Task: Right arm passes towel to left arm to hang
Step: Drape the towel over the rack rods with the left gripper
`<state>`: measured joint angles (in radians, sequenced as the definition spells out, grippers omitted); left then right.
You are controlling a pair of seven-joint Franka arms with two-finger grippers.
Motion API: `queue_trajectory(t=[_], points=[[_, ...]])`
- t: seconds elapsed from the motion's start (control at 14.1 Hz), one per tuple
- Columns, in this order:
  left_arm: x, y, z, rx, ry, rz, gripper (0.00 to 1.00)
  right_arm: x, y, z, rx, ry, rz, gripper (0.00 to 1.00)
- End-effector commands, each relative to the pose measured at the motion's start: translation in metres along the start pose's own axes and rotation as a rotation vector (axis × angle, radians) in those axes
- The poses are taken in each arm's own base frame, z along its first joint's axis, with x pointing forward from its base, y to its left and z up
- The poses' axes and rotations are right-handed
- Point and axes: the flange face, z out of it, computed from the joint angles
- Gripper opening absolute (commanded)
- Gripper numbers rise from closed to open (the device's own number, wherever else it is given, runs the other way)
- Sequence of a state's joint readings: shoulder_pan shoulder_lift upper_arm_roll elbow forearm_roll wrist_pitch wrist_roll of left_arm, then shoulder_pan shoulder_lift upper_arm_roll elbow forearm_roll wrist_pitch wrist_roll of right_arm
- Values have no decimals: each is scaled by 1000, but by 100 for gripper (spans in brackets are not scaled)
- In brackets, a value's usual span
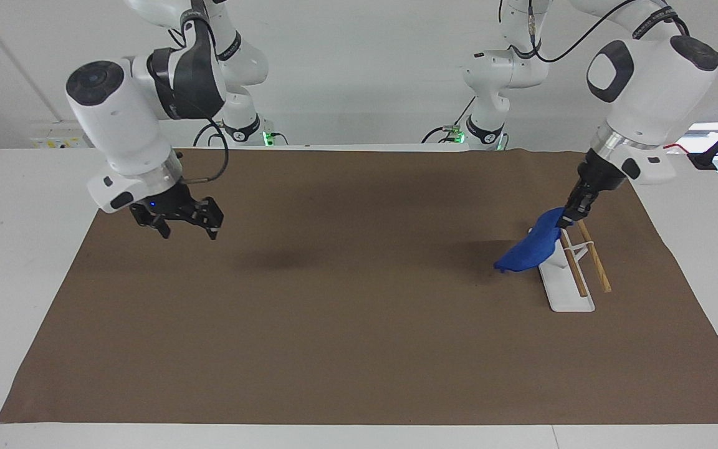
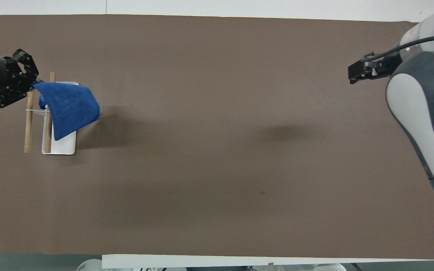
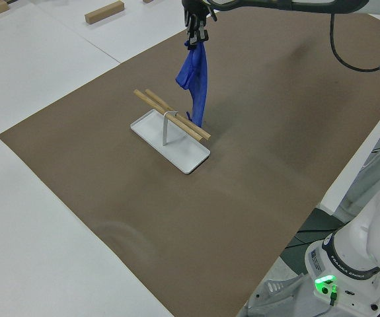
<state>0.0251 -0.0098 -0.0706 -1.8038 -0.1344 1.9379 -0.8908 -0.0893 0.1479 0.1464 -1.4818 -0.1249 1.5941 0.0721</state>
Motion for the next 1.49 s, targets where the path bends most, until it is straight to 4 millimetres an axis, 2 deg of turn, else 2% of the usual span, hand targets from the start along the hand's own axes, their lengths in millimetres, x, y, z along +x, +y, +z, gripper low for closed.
queue_trajectory(t=[0.0,0.07,0.14,0.28,0.5,0.64,0.85,0.92,1.06,1.13,1.21,1.35,1.42], points=[[41,-44,-7,17,22,19,0,-29,36,-62,-31,-34,-36,100],[56,-62,-5,6,44,12,0,-46,36,-84,-34,-15,-44,100],[61,-70,-2,-14,74,0,0,-56,35,-86,-38,-41,-46,100],[81,-94,0,-35,125,-20,0,-71,34,-66,-43,-111,-52,100],[103,-119,3,-33,152,24,0,-77,39,-52,-29,-144,-60,100],[107,-128,19,-48,184,29,0,-86,36,-42,40,-168,-52,100],[110,-147,44,-30,172,5,3,-88,39,-41,44,-175,-60,100],[112,-149,47,-27,170,2,14,-89,46,-39,49,-181,-60,100],[116,-154,47,-25,169,-12,81,-90,41,-38,48,-184,-82,100],[117,-153,45,-27,170,-27,95,-90,39,-40,47,-179,-84,100],[118,-152,43,-31,175,-28,100,-91,41,-40,48,-181,-83,100],[126,-142,31,-49,197,-6,100,-91,45,-36,49,-186,-76,100],[124,-134,22,-52,196,7,100,-93,45,-36,48,-186,-76,100]])
